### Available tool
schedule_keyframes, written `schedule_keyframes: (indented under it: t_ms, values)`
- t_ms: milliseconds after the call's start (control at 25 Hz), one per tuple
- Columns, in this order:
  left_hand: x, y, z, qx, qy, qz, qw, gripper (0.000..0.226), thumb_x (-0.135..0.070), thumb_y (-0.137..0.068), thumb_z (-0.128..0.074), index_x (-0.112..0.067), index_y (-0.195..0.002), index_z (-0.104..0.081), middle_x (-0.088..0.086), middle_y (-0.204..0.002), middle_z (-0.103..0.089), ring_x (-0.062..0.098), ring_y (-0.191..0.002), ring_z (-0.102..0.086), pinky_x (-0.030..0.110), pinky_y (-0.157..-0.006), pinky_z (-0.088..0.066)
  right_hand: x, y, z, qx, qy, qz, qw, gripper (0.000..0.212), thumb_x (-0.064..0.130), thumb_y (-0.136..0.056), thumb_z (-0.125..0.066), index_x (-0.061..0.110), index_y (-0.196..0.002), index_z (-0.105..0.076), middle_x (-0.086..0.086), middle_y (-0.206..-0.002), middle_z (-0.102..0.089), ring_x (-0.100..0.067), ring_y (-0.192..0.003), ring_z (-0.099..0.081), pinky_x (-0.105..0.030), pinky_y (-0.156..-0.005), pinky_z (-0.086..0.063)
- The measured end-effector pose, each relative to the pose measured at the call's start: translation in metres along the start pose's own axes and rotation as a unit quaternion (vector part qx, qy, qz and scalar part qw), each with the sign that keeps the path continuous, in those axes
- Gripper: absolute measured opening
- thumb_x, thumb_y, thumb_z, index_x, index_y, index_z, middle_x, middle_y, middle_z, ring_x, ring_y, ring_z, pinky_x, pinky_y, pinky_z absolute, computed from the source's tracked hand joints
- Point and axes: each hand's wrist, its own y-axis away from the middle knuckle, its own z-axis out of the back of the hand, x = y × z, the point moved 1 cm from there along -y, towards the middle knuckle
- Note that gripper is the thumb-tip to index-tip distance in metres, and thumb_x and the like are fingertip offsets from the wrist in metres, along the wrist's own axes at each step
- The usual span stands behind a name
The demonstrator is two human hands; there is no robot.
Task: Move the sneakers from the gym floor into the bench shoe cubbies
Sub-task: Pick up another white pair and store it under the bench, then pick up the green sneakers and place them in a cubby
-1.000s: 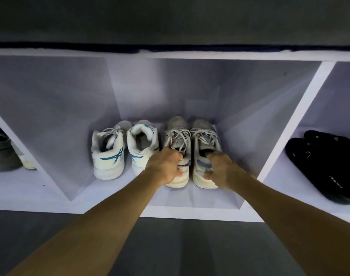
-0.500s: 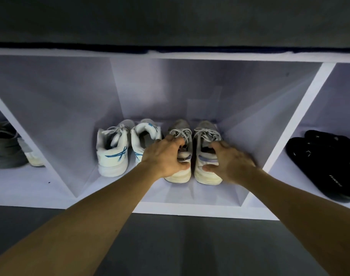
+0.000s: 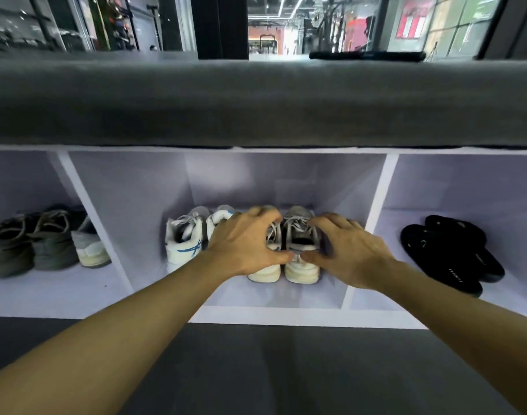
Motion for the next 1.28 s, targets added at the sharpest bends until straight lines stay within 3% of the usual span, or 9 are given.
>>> schedule_keyframes:
  t_ms: [240,520,880,1280]
  values:
    - [-0.037,0.03,0.061,-0.011,-0.007,-0.031,0.999,0.066,-0.077,-0.065,-0.056,-0.04,-0.119,-0.047,-0.012,-0.117,-0.057,0.019,-0.1,-0.059,0.04,-0.084,-0.05,0.019,0.039,0.062,-0.002,0.007,0.027,1.0,0.066,0.072,-0.08,-0.043,0.041,-0.135,-0.023,0.013,-0.145,-0.034,-0.02,-0.122,-0.043,-0.036,-0.09,-0.045]
    - [-0.087,0.041,0.16,-0.007,0.015,-0.056,0.998,0.064,-0.073,-0.065,-0.055,-0.042,-0.12,-0.043,-0.016,-0.112,-0.055,0.014,-0.096,-0.056,0.038,-0.076,-0.053,0.053,0.06,0.168,0.004,0.015,0.066,0.998,0.067,0.071,-0.08,-0.043,0.04,-0.138,-0.025,0.017,-0.142,-0.035,-0.018,-0.12,-0.045,-0.035,-0.082,-0.05]
    - [-0.116,-0.012,0.408,-0.046,-0.01,-0.04,0.998,0.07,-0.076,-0.069,-0.052,-0.041,-0.128,-0.04,-0.014,-0.13,-0.05,0.015,-0.111,-0.053,0.041,-0.096,-0.041,0.089,-0.006,0.408,-0.039,0.051,0.052,0.997,0.069,0.075,-0.079,-0.039,0.043,-0.139,-0.023,0.014,-0.15,-0.027,-0.018,-0.129,-0.039,-0.037,-0.093,-0.04]
    - [-0.157,-0.11,0.75,-0.105,-0.045,-0.043,0.993,0.073,-0.076,-0.071,-0.052,-0.038,-0.132,-0.041,-0.011,-0.137,-0.047,0.015,-0.115,-0.052,0.042,-0.095,-0.038,0.162,-0.127,0.737,-0.112,0.071,0.083,0.988,0.067,0.077,-0.081,-0.033,0.044,-0.138,-0.022,0.013,-0.149,-0.029,-0.022,-0.128,-0.04,-0.043,-0.095,-0.039]
